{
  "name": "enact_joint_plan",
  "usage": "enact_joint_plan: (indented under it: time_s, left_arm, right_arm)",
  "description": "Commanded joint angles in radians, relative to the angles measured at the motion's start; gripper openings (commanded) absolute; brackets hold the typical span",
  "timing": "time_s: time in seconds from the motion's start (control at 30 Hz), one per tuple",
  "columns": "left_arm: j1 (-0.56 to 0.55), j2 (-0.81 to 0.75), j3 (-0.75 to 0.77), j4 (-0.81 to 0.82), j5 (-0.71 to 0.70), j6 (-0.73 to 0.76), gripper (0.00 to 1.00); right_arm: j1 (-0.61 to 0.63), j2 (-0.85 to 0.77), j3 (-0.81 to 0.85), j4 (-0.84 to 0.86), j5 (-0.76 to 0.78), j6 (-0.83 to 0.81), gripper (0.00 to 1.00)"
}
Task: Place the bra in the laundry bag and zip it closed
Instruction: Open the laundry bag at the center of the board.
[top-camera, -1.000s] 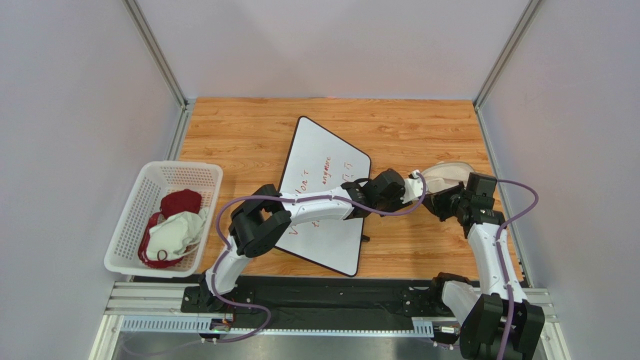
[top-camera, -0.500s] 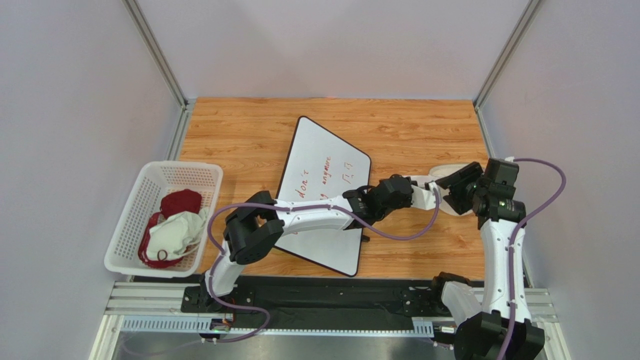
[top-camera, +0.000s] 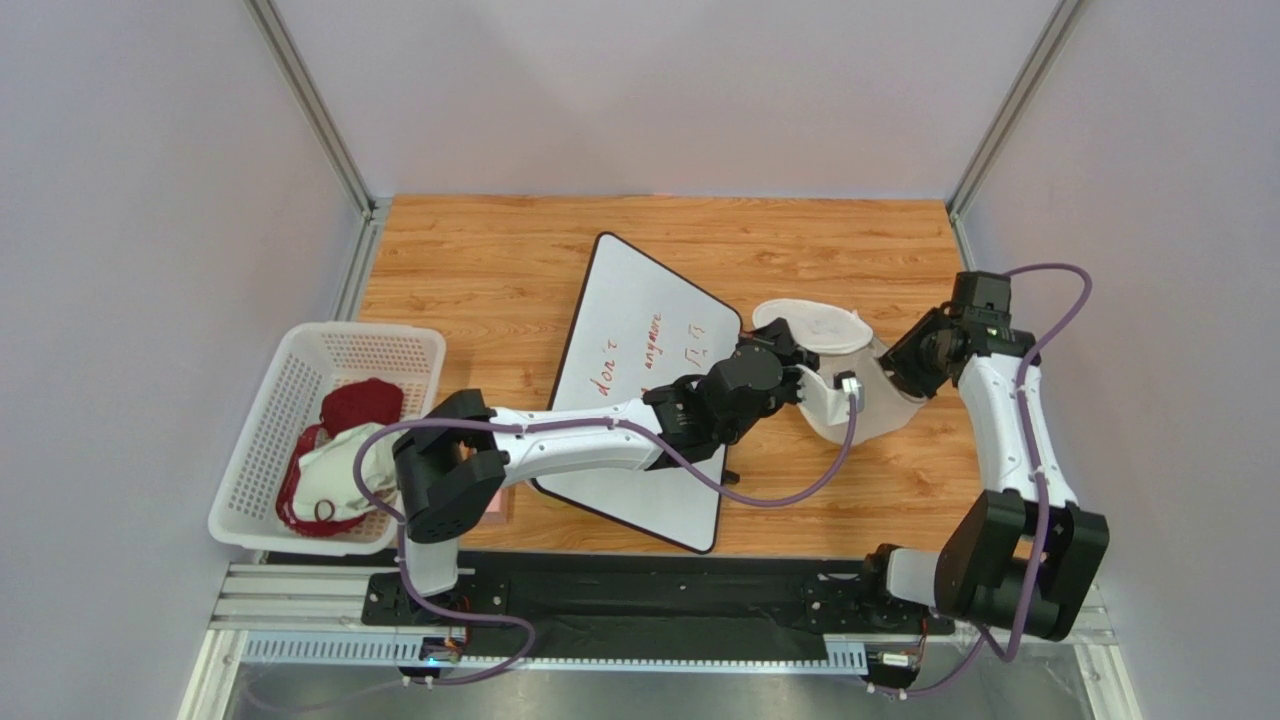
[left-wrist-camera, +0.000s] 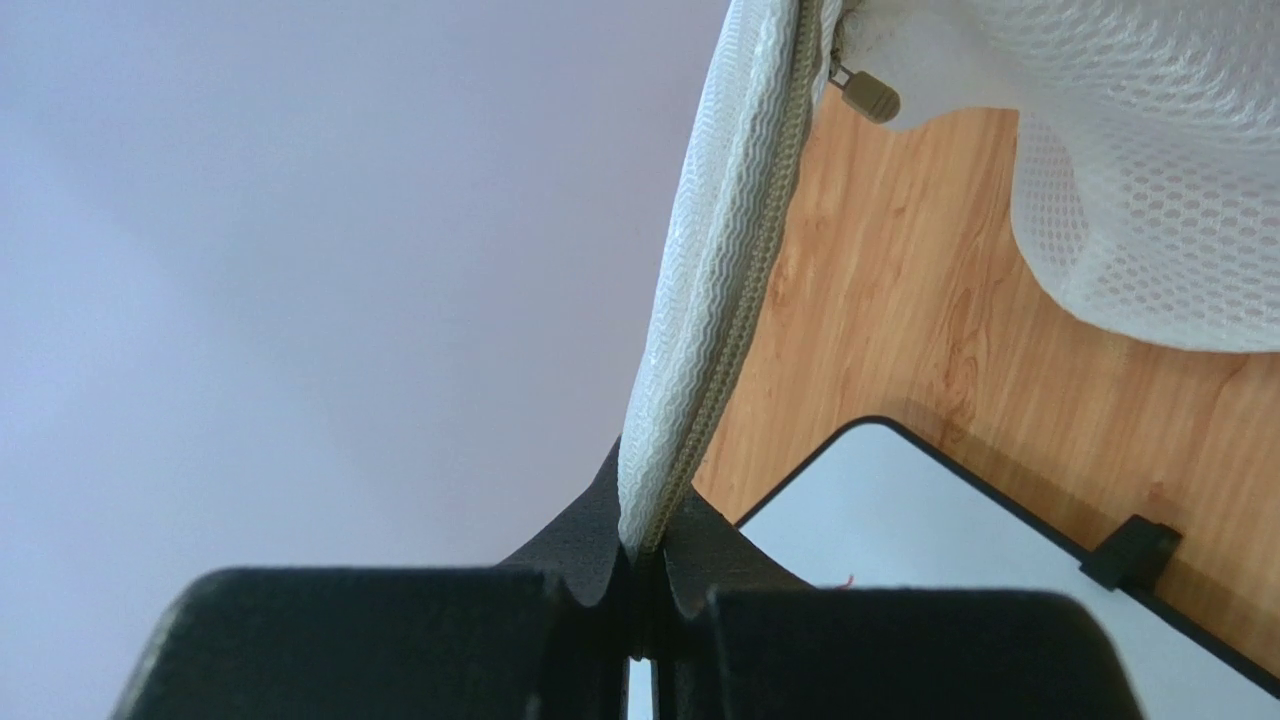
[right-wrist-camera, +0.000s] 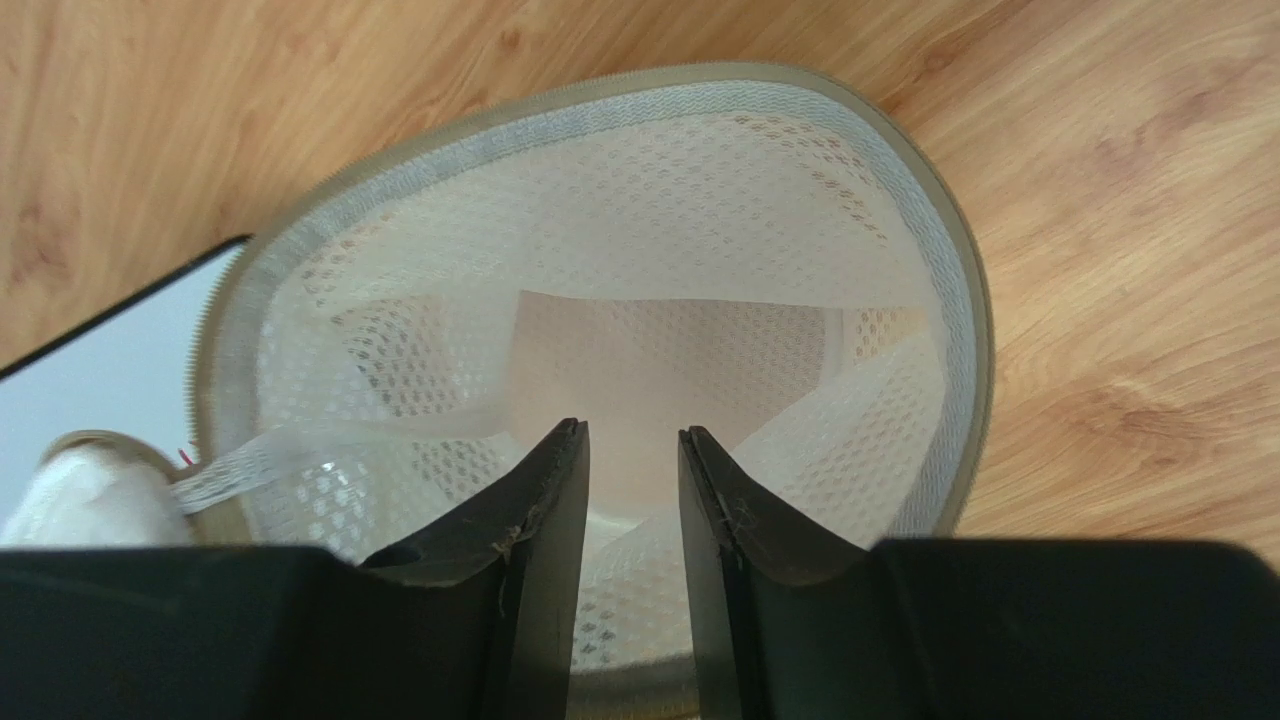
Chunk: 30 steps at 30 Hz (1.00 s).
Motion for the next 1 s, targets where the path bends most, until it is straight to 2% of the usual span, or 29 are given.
enact_joint_plan:
  time_s: [0.0, 0.1, 0.2, 0.37, 0.57, 0.63, 0.83, 0.97]
  left_arm:
    - [-0.006, -0.05, -0.007, 0.115, -0.019, 0.091, 0.0]
    - [-0.006, -0.062, -0.014, 0.124, -0.008, 0.068, 0.0]
    - [-0.006, -0.068, -0.022, 0.126, -0.026, 0.068, 0.0]
    - [-0.004, -0.065, -0.065, 0.181, -0.069, 0.111, 0.0]
    - [0.0, -0.074, -0.12, 0.227, -0.082, 0.134, 0.0]
    - [0.003, -0.08, -0.134, 0.229, -0.08, 0.126, 0.0]
    - [0.005, -0.097, -0.151, 0.23, -0.071, 0.12, 0.0]
    - [0.006, -0.11, -0.157, 0.232, -0.065, 0.106, 0.0]
  right_arm:
    - [0.074, 0.076, 0.014, 0.029, -0.024, -0.027, 0.33]
    - [0.095, 0.129, -0.024, 0.095, -0.001, -0.015, 0.36]
    - [0.117, 0.159, 0.017, 0.048, 0.111, -0.064, 0.41]
    - [0.163, 0.085, 0.071, -0.035, 0.301, -0.107, 0.55]
    - [0.174, 0.028, 0.135, -0.087, 0.383, -0.115, 0.63]
    - [0.174, 0.04, 0.146, -0.09, 0.432, -0.126, 0.7]
    - [0.171, 0.109, 0.181, -0.106, 0.512, -0.15, 0.72]
    - [0.152, 0.169, 0.161, -0.074, 0.478, -0.146, 0.71]
